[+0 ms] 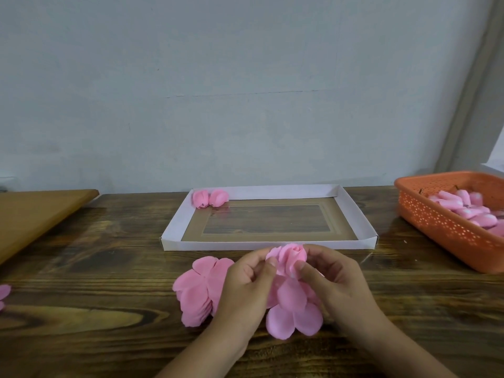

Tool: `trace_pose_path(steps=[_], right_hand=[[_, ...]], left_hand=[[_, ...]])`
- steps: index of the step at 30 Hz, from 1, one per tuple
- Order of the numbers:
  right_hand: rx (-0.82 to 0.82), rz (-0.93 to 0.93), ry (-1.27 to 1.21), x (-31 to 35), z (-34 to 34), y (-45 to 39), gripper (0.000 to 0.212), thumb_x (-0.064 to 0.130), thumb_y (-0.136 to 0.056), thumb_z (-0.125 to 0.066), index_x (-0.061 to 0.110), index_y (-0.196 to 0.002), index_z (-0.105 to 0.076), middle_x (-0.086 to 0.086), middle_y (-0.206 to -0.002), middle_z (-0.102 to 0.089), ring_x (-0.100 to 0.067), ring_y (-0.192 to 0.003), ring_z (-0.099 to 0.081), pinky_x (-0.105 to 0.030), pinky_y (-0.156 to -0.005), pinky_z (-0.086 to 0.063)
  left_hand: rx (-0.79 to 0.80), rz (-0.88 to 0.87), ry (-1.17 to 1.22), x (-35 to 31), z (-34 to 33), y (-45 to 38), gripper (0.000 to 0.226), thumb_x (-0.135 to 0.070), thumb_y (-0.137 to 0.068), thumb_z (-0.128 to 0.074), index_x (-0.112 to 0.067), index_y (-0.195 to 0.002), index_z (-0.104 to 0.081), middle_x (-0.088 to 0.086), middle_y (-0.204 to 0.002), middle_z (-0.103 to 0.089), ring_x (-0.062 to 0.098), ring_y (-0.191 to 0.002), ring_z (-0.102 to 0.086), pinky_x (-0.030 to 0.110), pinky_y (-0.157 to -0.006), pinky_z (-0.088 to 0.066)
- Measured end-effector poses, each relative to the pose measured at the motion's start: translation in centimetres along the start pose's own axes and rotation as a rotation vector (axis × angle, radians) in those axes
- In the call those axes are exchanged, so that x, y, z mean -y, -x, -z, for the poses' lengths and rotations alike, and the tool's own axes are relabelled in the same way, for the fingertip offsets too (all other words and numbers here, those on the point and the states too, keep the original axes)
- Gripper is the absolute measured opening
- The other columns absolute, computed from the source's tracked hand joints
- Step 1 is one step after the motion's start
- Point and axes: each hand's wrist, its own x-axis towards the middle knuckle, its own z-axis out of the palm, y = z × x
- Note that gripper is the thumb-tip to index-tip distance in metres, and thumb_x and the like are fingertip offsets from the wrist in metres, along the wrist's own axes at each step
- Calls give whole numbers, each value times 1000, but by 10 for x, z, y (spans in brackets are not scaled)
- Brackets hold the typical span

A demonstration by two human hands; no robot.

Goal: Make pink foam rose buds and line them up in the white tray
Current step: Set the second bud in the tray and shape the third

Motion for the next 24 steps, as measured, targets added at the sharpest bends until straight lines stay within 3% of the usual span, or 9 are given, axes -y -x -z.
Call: trace_pose_path(steps=[7, 12, 20, 24], right_hand=[[16, -9, -30, 0, -1, 1, 19, 0, -94, -63, 12, -99, -76, -4, -95, -78, -16, -88, -74, -21, -71, -57], [22, -22, -37, 0, -2, 1, 19, -1, -94, -62, 11, -99, -76, -4, -94, -78, -15, -87, -74, -20, -70, -57], [-8, -70, -82, 3, -2, 2, 8, 5, -91, -67, 9, -94, -74, -7, -88, -77, -19, -81, -74, -23, -67, -57], [-23, -77, -81, 2, -1, 2, 8, 7, -90, -69, 10, -95, -75, -9, -91, -77, -24, -85, -74, -28, -71, -58]], left_hand=[[-50, -17, 32, 3, -1, 0, 18, -13, -103, -56, -17, -108, -73, -1, -95, -80, 15, -93, -76, 25, -73, -61], [-57, -43, 11, 3, -1, 0, 21, -13, -101, -59, -21, -104, -78, -5, -98, -80, 8, -95, -74, 17, -72, -57], [-28, 28, 33, 2, 0, -1, 25, -18, -102, -58, -31, -99, -80, -4, -100, -79, 12, -99, -74, 29, -85, -60], [19, 1, 95, -2, -1, 1, 16, -27, -96, -66, -26, -102, -80, 0, -101, -80, 17, -99, -75, 29, -84, -61]])
